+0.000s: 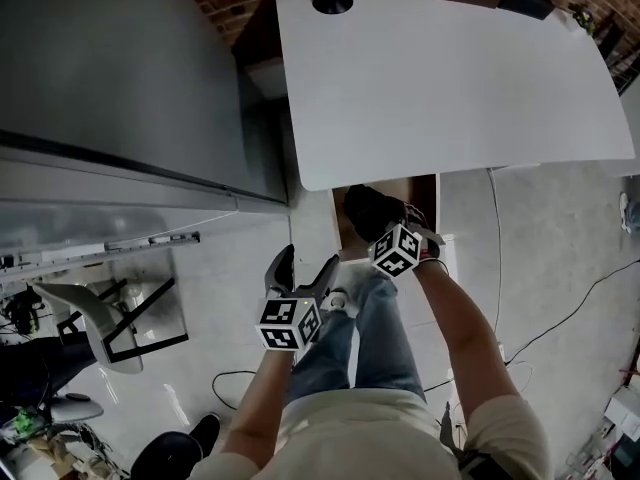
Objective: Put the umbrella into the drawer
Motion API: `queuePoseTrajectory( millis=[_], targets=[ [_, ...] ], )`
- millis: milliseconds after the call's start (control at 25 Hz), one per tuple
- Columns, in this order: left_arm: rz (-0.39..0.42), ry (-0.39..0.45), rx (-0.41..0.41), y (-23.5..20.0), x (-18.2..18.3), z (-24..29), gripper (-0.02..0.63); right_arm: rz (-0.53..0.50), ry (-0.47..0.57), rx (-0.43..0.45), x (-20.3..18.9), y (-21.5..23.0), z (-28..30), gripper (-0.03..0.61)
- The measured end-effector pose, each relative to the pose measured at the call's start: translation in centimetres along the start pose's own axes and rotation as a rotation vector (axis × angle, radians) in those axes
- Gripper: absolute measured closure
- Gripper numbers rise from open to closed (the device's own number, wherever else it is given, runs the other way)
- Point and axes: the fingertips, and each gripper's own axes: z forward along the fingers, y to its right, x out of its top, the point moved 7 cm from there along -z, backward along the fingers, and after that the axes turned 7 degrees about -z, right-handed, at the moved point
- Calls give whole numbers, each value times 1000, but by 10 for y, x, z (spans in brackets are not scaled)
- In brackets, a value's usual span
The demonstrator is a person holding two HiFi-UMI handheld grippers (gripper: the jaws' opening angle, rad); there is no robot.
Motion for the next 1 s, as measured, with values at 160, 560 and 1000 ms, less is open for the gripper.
queuePoseTrajectory(
  millis=[160,560,1000],
  targets=[
    [-18,5,7,-6,-5,9,224,-79,-68,66,-11,-7,35,336],
    [-35,11,42,-27,-14,17,224,-158,-189,174,-37,-18,98,319],
    [-27,21,22,-40,-16,-6,224,20,-221,106,-28,-29,78,301]
  ],
)
